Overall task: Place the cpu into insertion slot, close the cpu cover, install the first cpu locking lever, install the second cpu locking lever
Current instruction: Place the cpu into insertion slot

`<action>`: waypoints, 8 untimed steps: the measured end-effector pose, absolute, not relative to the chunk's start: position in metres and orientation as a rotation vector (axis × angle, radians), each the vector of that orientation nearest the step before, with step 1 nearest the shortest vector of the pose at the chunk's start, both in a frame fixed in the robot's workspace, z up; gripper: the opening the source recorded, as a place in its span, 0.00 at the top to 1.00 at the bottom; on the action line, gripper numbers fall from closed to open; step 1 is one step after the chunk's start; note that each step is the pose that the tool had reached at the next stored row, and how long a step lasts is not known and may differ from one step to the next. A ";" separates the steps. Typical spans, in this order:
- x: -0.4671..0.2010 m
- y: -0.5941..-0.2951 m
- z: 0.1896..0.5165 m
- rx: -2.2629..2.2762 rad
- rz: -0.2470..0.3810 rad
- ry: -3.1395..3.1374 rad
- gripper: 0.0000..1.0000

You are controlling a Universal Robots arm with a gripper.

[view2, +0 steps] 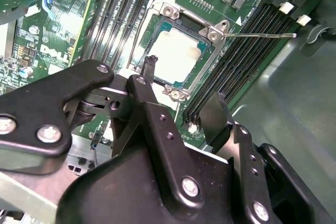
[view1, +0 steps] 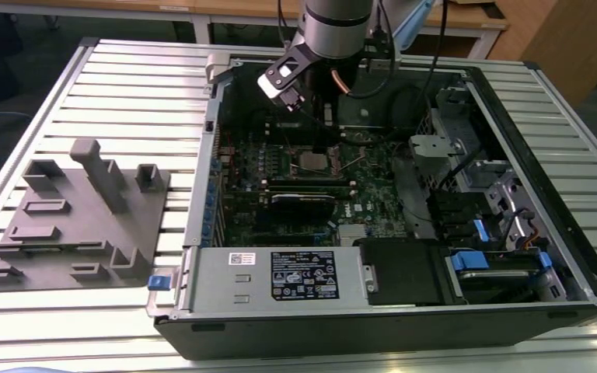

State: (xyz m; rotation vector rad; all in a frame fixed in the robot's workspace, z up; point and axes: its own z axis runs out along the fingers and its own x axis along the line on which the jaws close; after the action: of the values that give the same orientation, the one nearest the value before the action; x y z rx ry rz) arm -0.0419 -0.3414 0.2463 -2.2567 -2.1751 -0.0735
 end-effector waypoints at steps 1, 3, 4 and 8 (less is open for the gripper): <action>-0.042 -0.341 0.246 -2.257 -0.074 -2.175 0.39; -0.042 -0.341 0.246 -2.257 -0.074 -2.175 0.40; -0.042 -0.341 0.246 -2.257 -0.074 -2.175 0.47; -0.042 -0.341 0.246 -2.257 -0.073 -2.175 0.59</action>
State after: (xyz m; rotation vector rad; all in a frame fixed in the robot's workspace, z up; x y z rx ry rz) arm -0.0419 -0.3414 0.2463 -2.2565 -2.1751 -0.0734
